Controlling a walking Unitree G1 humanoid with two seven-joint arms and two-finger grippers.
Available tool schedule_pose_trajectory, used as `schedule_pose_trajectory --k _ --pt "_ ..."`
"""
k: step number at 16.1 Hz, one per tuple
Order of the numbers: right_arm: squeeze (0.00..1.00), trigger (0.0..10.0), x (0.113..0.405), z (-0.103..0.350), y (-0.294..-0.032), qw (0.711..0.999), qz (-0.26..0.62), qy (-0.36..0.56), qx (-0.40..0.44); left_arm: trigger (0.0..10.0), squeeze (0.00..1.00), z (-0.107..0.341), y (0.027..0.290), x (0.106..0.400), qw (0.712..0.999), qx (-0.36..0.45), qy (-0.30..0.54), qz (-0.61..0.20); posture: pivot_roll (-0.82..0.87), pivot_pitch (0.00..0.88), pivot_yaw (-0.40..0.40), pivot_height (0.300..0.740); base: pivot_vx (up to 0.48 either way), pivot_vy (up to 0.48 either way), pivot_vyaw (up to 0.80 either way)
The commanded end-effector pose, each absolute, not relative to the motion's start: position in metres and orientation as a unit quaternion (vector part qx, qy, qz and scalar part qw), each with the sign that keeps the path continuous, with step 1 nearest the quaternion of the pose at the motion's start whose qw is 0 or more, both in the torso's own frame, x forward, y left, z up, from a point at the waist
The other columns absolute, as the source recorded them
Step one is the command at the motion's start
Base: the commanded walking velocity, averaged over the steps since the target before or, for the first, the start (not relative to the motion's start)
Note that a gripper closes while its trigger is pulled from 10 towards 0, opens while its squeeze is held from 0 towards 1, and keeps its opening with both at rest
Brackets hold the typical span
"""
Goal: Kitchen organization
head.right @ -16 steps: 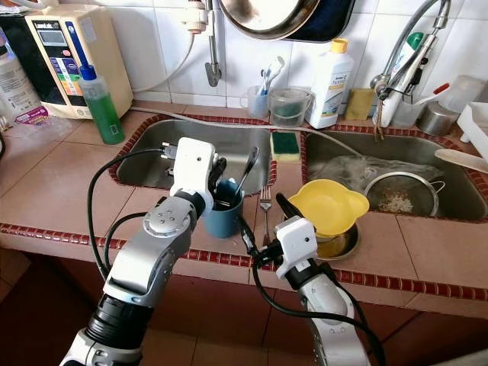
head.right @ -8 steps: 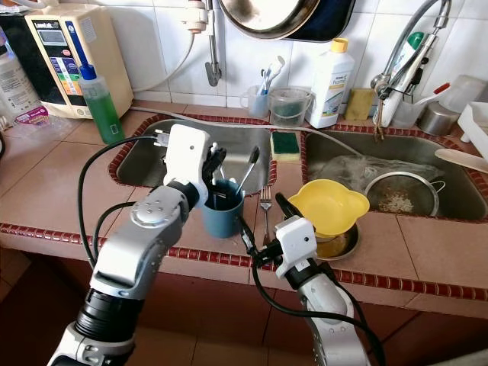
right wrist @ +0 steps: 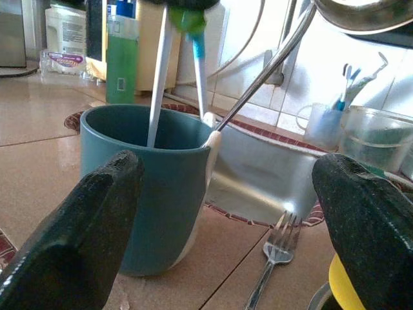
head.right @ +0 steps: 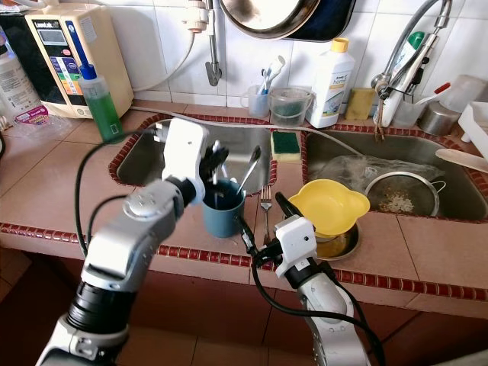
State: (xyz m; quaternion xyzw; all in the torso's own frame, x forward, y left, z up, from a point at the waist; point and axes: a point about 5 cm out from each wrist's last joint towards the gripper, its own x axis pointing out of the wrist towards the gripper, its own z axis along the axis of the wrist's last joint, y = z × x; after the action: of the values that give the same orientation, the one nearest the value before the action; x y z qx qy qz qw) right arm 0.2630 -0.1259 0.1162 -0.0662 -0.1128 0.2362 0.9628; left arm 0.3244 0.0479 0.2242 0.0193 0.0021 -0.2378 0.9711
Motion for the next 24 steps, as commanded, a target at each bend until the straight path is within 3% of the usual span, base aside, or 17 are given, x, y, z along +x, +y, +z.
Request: schedule_pose_trajectory --k 1,14,20,24 --pt "0.0 10.0 0.264 0.117 -0.123 0.962 0.24 -0.113 -0.067 10.0 0.0 0.234 0.049 0.324 0.969 0.017 -0.01 -0.245 -0.15 0.007 0.06 0.74 0.0 0.0 0.0" --pt "0.0 10.0 0.269 0.117 -0.12 0.959 0.25 -0.117 -0.068 10.0 0.0 0.275 0.081 0.337 0.959 0.013 -0.047 -0.279 -0.14 0.0 0.047 0.74 0.0 0.0 0.0" --pt "0.0 10.0 0.269 0.116 -0.119 0.957 0.257 -0.116 -0.07 10.0 0.0 0.293 0.086 0.332 0.944 -0.03 -0.057 -0.325 -0.14 0.0 0.041 0.74 0.0 0.0 0.0" --pt "0.0 10.0 0.269 0.117 -0.119 0.956 0.26 -0.116 -0.07 10.0 0.0 0.309 0.107 0.338 0.947 -0.027 -0.075 -0.311 -0.14 0.0 0.037 0.74 0.0 0.0 0.0"
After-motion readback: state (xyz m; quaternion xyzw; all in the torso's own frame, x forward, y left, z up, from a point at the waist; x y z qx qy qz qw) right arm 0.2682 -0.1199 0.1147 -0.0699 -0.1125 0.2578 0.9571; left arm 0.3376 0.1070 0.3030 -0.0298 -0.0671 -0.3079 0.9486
